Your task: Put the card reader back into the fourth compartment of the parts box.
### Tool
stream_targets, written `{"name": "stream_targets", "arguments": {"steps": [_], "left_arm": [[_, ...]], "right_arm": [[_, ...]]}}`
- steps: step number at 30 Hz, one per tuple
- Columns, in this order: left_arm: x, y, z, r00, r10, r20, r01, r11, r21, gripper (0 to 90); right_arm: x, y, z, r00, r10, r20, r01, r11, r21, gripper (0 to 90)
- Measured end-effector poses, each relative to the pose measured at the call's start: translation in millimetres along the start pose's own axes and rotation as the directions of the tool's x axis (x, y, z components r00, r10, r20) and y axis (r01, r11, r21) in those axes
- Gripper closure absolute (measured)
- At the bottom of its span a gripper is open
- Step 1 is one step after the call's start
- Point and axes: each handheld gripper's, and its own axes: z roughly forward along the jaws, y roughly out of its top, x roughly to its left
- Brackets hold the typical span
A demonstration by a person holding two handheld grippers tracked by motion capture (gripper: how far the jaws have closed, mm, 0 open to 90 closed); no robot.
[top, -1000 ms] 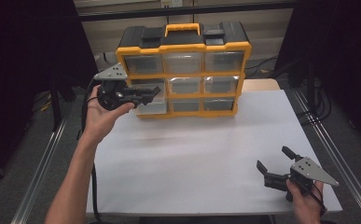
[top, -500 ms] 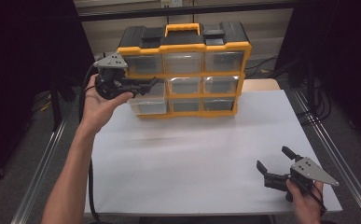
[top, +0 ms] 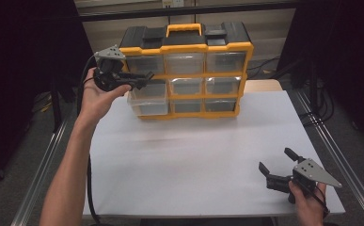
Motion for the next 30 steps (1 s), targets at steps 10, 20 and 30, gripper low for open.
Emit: {"name": "stream_targets", "arguments": {"steps": [10,20,30], "left_arm": [[13.1,-8.3,27.2,0.9999,-0.016,-0.007,0.016,0.9898,0.142,73.7],[24.0,-7.5,42.3,0.9992,-0.032,-0.023,0.036,0.9805,0.193,73.7],[26.7,-10.8,52.2,0.9992,-0.04,-0.007,0.04,0.9692,0.243,73.7]], "right_arm": [[-0.1,0.0,0.0,1.0,0.0,0.0,0.0,1.0,-0.001,0.2],[0.1,-0.2,0.1,1.0,0.002,-0.003,-0.002,1.0,0.001,0.2],[-0.3,-1.2,0.8,1.0,0.0,-0.005,0.0,1.0,0.014,0.2]]}}
